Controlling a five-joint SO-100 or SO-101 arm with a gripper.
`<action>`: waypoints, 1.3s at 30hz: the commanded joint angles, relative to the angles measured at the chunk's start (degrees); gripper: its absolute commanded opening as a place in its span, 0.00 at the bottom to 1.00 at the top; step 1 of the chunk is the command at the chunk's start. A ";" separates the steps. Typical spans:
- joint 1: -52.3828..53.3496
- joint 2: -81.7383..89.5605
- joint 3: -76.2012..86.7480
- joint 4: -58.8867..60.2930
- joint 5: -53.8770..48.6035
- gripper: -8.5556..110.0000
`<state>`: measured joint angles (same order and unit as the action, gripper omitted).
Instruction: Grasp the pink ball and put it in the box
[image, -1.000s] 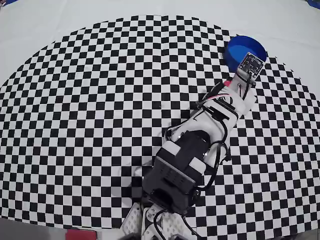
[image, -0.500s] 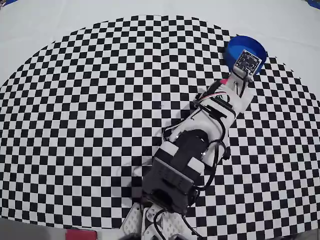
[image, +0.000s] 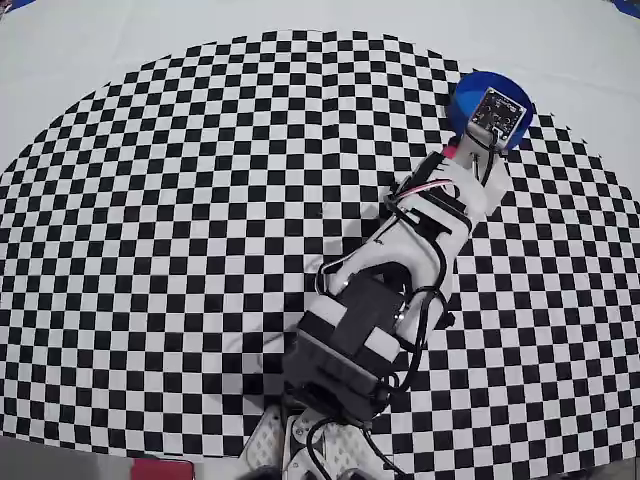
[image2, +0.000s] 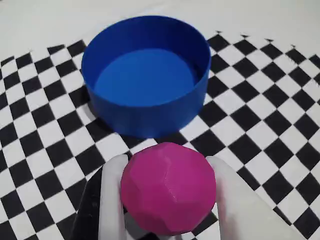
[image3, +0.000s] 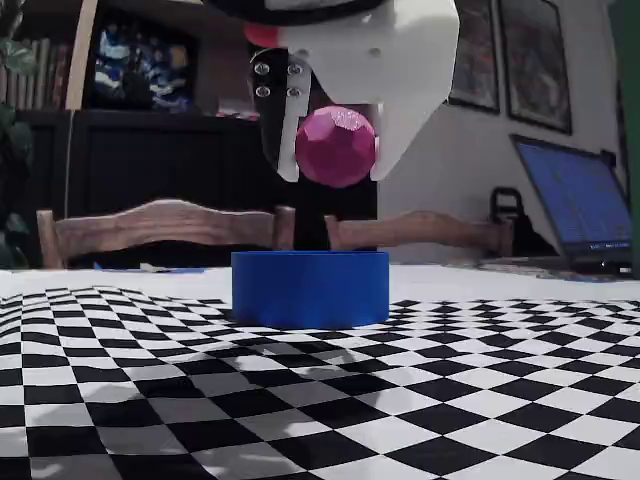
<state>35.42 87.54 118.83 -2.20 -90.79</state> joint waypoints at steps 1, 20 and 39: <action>-0.09 4.04 -0.97 -0.53 0.09 0.07; -0.35 -0.26 -6.59 -0.44 0.35 0.07; -0.44 -10.11 -17.23 -0.18 0.35 0.07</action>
<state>35.33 77.34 105.29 -2.20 -90.79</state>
